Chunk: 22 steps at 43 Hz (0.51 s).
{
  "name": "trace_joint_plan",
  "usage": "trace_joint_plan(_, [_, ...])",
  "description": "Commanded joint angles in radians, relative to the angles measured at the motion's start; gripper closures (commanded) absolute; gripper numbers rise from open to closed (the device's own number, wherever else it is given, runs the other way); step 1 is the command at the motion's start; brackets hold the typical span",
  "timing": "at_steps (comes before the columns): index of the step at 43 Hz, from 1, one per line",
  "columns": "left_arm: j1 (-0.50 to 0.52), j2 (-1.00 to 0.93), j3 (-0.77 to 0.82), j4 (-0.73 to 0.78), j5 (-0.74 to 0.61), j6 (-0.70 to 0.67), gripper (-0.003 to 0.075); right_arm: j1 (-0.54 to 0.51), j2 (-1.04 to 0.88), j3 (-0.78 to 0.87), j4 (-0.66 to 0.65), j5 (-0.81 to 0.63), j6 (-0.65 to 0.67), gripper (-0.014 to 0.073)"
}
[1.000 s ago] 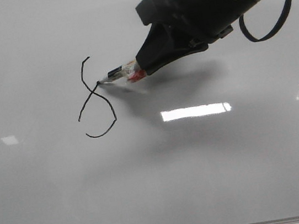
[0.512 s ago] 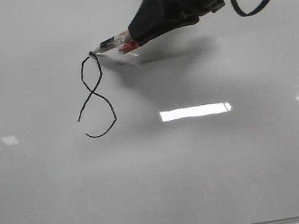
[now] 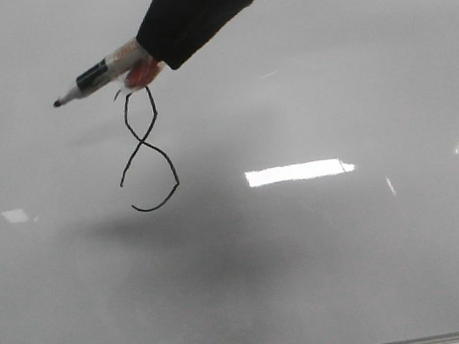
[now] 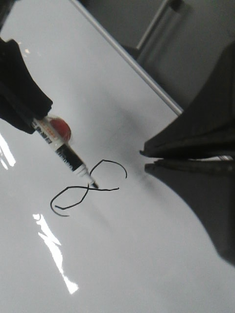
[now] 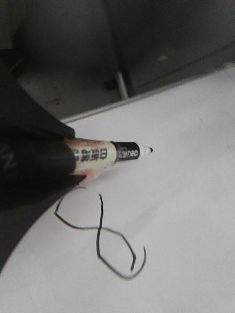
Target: Write number 8 on whiteboard
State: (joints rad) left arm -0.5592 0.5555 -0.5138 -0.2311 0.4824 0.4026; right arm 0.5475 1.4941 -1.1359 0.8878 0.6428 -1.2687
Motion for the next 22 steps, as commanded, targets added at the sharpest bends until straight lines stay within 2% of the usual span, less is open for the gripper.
trace_joint_plan(1, [-0.001, 0.055, -0.083, -0.012, 0.014, 0.096, 0.0582, 0.043, -0.062, -0.032, -0.102, 0.038, -0.002, 0.0652])
trace_joint_plan(3, [-0.006, 0.099, -0.125, -0.027, 0.071, 0.164, 0.0439, 0.074, -0.072, -0.032, -0.145, 0.049, -0.002, 0.0652])
trace_joint_plan(4, [-0.017, 0.129, -0.152, -0.050, 0.114, 0.217, 0.0297, 0.102, -0.077, -0.032, -0.166, 0.051, -0.002, 0.0652])
trace_joint_plan(5, [-0.029, 0.152, -0.171, -0.065, 0.140, 0.245, 0.0206, 0.117, -0.080, -0.032, -0.177, 0.051, -0.002, 0.0652])
trace_joint_plan(7, [-0.062, 0.191, -0.196, -0.078, 0.167, 0.276, 0.0099, 0.154, -0.083, -0.032, -0.187, 0.049, -0.002, 0.0652])
trace_joint_plan(8, [-0.083, 0.211, -0.204, -0.078, 0.172, 0.277, 0.0083, 0.171, -0.084, -0.032, -0.188, 0.048, -0.002, 0.0652])
trace_joint_plan(10, [-0.128, 0.246, -0.209, -0.078, 0.174, 0.279, 0.0089, 0.198, -0.083, -0.034, -0.188, 0.047, -0.002, 0.0652])
trace_joint_plan(12, [-0.175, 0.274, -0.209, -0.078, 0.174, 0.282, 0.0127, 0.227, -0.084, -0.034, -0.188, 0.041, -0.002, 0.0652])
trace_joint_plan(17, [-0.248, 0.322, -0.209, -0.037, 0.168, 0.282, 0.0296, 0.270, -0.091, -0.034, -0.188, 0.042, -0.002, 0.0652])
trace_joint_plan(22, [-0.249, 0.327, -0.209, -0.022, 0.168, 0.282, 0.0433, 0.276, -0.112, -0.034, -0.188, 0.065, -0.002, 0.0652])
